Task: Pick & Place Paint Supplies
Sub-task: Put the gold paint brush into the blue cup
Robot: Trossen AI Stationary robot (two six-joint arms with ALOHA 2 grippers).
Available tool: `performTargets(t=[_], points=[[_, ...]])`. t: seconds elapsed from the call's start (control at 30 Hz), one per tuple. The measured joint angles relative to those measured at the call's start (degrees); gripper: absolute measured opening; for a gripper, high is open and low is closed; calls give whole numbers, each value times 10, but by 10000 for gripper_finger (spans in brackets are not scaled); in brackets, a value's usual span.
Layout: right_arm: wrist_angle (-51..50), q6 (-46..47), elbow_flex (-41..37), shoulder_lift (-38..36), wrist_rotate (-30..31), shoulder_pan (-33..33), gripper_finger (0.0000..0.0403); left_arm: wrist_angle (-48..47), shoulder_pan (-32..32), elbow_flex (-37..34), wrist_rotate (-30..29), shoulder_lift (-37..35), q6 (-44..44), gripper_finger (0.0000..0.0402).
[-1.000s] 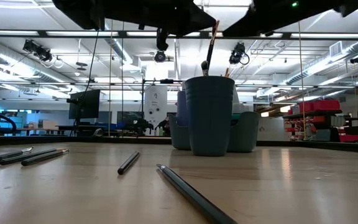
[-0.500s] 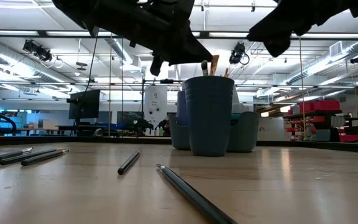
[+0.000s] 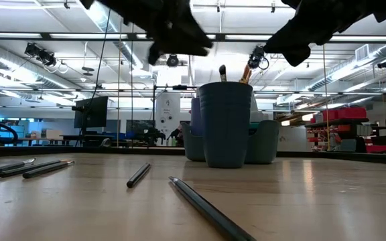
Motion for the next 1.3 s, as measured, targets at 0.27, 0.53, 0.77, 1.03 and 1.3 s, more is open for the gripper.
performTargets(t=[0.27, 0.53, 0.77, 1.03, 1.3], points=[[2, 0, 0, 0, 0, 0, 72, -381, -1, 48, 16, -67, -236, 121], [6, 0, 0, 0, 0, 0, 72, -615, -2, 17, 39, -48, -501, 117], [10, -7, 0, 0, 0, 0, 72, -517, -6, -76, 85, -32, -593, 116], [8, -15, 0, 0, 0, 0, 72, -420, -6, -152, 106, -23, -638, 116], [10, -15, 0, 0, 0, 0, 72, -398, -7, -173, 103, -19, -647, 116]])
